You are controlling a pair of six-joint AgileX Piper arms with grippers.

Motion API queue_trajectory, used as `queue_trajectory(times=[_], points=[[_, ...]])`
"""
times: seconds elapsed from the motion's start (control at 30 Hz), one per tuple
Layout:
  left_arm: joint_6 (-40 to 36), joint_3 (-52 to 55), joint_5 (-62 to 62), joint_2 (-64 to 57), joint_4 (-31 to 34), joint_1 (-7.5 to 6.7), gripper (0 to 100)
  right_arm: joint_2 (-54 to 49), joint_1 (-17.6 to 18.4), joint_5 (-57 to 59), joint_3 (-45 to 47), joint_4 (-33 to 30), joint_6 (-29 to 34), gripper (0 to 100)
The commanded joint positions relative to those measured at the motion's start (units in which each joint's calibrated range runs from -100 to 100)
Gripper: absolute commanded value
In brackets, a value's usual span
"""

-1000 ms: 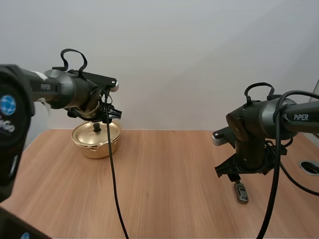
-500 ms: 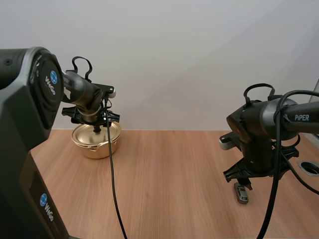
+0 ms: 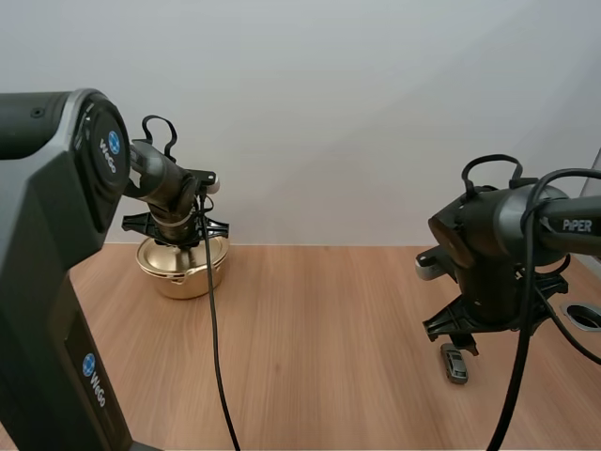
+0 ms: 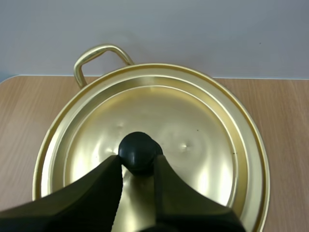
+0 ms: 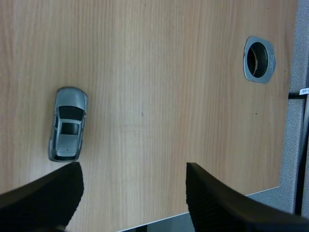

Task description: Open the pot, put the car inside, and close it

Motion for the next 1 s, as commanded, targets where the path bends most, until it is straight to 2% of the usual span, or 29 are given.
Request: queue_trajectory(times=[0.0, 0.3, 0.5, 0.63, 0.87, 0.97], points=[[0.01, -0.92, -0.56, 0.02, 0.1, -0.01, 0, -0.51, -0.01, 0.59, -0.04, -0.03, 0.2, 100], [0.11, -5.96, 4.09, -4.57, 0.1, -0.01, 0, -1.0, -0.01, 0.92, -0.04, 1.49, 0.87, 100], [3.7, -7.41, 9.39, -13.68, 0.1, -0.01, 0, -1.0, -0.01, -2.46, -0.04, 7.63, 0.42, 100], [5.41, -7.41, 11.05, -20.55, -0.06, -0.01, 0, -0.54, -0.01, -5.33, 0.42, 8.29, 0.42, 100], [10.19, -7.41, 13.19, -28.43, -3.82, -0.01, 0, 5.02, -0.71, -11.89, 0.4, 8.97, 1.0, 100], [11.61, -7.41, 15.49, -29.64, -5.05, -0.01, 0, 8.85, -1.78, -17.02, 0.4, 11.58, 0.97, 100]])
